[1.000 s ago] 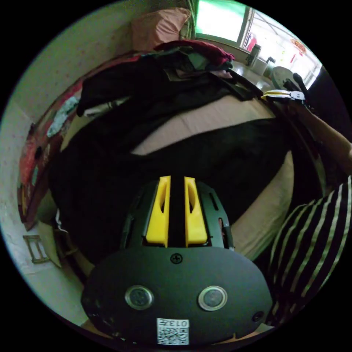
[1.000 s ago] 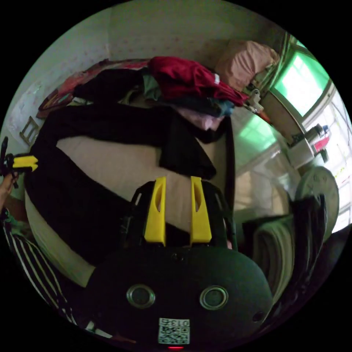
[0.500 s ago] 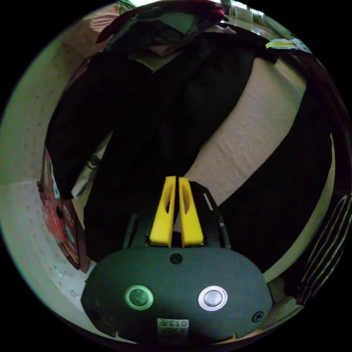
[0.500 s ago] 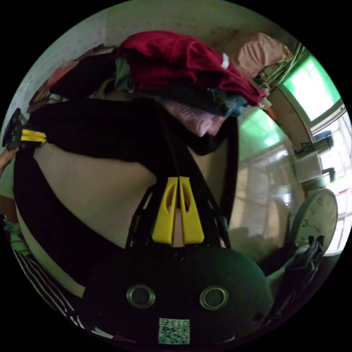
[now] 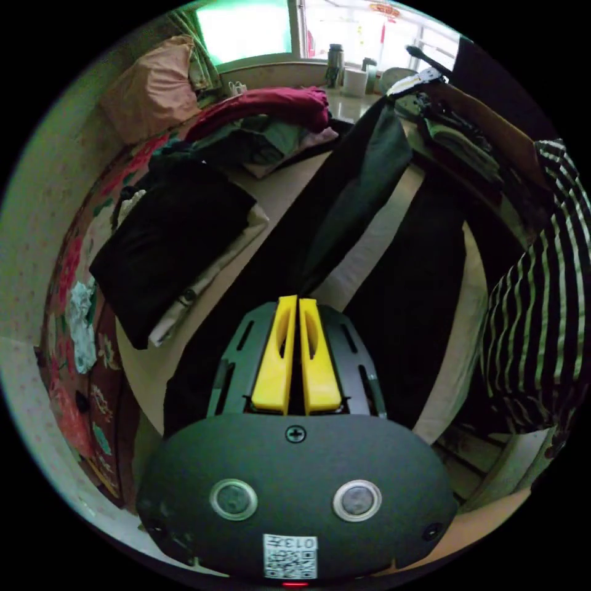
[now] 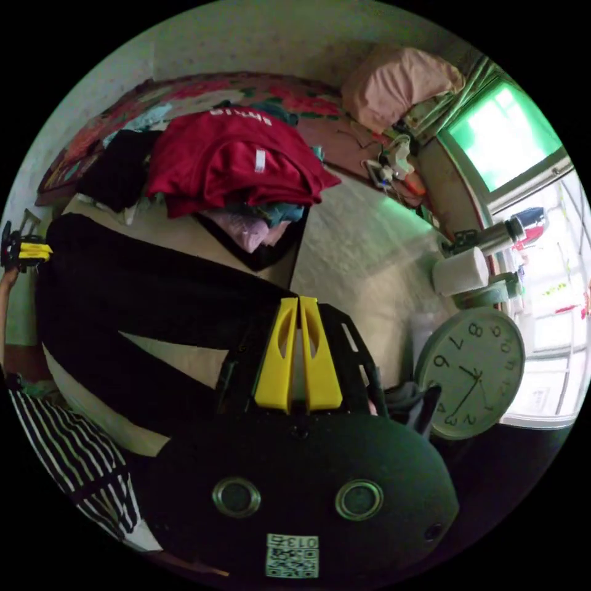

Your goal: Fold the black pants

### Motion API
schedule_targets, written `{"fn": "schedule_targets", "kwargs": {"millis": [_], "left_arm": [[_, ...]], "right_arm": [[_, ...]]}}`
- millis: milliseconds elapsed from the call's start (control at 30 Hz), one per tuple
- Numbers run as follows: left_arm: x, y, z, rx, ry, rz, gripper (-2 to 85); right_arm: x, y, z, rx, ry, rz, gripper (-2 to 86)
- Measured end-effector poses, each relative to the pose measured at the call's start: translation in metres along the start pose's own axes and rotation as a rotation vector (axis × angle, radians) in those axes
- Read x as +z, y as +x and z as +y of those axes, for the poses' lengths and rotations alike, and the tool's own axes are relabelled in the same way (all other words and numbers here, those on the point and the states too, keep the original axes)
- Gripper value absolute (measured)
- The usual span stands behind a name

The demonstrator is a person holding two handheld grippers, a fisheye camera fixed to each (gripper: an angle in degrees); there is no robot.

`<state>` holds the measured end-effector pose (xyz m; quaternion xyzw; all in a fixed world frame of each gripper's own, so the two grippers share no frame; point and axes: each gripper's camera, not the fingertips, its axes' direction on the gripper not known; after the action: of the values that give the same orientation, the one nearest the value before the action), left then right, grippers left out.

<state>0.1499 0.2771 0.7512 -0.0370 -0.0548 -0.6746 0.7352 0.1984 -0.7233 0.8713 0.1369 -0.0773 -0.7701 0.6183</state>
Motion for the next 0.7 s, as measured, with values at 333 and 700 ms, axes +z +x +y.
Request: {"fn": "schedule_targets", "kwargs": {"millis": [333, 700], "left_arm": [[0.035, -0.019, 0.002, -0.069, -0.004, 0.239, 4.4], [0.071, -0.069, -0.037, -0.167, -0.072, -0.068, 5.4]], "right_arm": [[0.043, -0.024, -0.051, 0.005, -0.042, 0.244, 6.9], [0.112, -0.165, -0.128, -0.396, 0.0, -0.24, 8.0]]}}
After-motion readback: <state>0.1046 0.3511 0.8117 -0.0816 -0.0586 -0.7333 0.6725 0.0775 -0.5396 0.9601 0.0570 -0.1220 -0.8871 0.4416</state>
